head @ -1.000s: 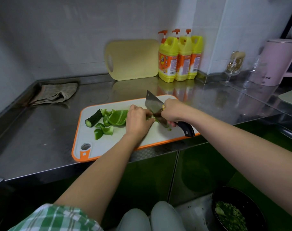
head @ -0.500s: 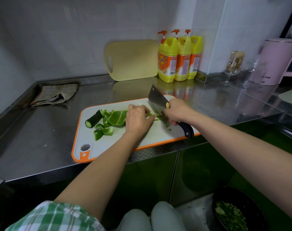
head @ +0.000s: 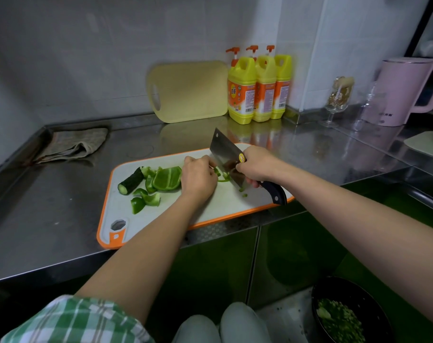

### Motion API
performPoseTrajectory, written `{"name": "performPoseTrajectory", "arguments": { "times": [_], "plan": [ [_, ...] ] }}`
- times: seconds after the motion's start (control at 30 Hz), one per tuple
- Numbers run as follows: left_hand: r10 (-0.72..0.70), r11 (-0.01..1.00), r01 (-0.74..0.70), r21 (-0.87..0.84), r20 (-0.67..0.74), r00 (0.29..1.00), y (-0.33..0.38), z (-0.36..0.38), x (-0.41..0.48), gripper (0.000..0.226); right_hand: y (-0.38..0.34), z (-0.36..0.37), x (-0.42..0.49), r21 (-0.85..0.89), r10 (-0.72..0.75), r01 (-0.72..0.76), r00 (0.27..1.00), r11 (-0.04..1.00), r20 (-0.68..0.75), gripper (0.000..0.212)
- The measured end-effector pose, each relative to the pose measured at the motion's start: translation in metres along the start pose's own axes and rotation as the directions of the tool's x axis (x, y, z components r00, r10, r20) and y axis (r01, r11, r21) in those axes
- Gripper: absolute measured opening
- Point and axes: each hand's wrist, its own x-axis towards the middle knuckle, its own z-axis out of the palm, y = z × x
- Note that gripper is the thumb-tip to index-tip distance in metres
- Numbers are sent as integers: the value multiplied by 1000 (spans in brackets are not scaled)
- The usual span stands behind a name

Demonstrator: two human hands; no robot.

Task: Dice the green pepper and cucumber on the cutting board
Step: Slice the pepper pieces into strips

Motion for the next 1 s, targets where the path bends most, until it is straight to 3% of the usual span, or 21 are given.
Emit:
{"name": "performPoseTrajectory", "arguments": {
  "times": [0.1,0.2,0.4,0.67,1.0],
  "plan": [
    [56,981,-66,185,56,997,4,-2,2,38,2,1,0,15,10,-10,1000,1000,-8,22],
    [74,966,-98,238,109,991,5,-3,4,35,5,3,-1,11,14,-14,1000,1000,-13,23],
    [162,974,-170,147,66,985,-1,-8,2,17,4,4,0,24,19,-19,1000,1000,1,21],
    [181,980,-185,76,60,982,-5,-13,-9,23,-5,1,-5,25,21,-21,1000,999,17,22],
    [76,996,-75,-54,11,997,-4,-4,-10,8,-16,1,-13,-43,55,-52,996,998,71,32]
  ]
}}
